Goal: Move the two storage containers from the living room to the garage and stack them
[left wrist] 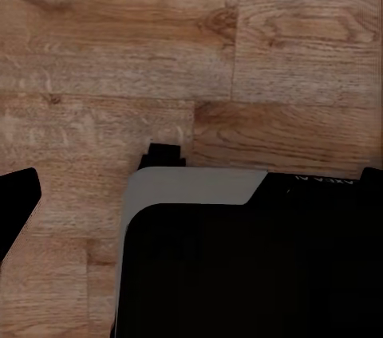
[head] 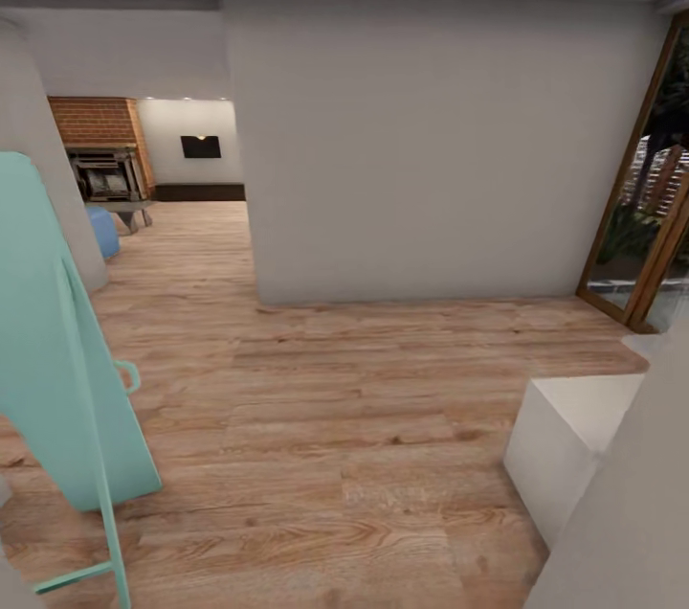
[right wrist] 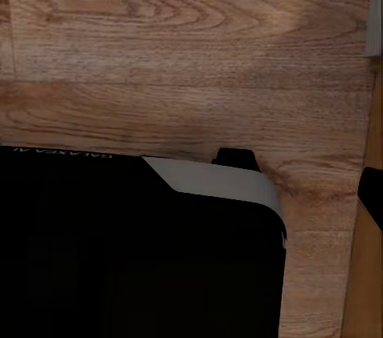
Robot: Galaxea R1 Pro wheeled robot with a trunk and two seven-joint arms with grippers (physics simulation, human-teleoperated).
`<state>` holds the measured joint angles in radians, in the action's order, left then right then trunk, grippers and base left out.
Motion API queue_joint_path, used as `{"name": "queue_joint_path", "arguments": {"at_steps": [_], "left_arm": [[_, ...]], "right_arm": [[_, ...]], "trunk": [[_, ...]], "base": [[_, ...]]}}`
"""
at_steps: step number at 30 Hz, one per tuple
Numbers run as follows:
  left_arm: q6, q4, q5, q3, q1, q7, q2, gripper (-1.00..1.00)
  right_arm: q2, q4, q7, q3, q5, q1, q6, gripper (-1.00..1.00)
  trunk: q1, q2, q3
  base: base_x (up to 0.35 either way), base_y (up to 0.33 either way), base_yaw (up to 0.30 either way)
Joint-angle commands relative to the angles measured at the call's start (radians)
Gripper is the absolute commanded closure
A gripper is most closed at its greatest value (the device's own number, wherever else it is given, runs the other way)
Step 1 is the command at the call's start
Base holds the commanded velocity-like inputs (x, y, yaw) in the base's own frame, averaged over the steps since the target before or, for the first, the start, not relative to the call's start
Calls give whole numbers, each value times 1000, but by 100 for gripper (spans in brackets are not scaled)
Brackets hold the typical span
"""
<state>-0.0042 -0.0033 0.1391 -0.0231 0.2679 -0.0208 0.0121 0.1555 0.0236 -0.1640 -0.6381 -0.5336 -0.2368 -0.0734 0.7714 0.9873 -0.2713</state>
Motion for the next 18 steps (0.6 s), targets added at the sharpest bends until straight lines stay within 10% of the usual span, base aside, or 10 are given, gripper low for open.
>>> {"name": "queue_joint_path", "arguments": {"at_steps": [1,18], "left_arm": [[0,0,10,-3,1,-2,0,-100],[-1,0,10,-3,1,-2,-1,-100]], "right_arm": [[1,2,-1,-9,-10,-1,-5,-100],[-1,2,-1,-8,-9,-1,-5,-100]], "trunk": [[1,1,-1],[1,1,-1]], "base": [[322,0,38],[322,0,171]]}}
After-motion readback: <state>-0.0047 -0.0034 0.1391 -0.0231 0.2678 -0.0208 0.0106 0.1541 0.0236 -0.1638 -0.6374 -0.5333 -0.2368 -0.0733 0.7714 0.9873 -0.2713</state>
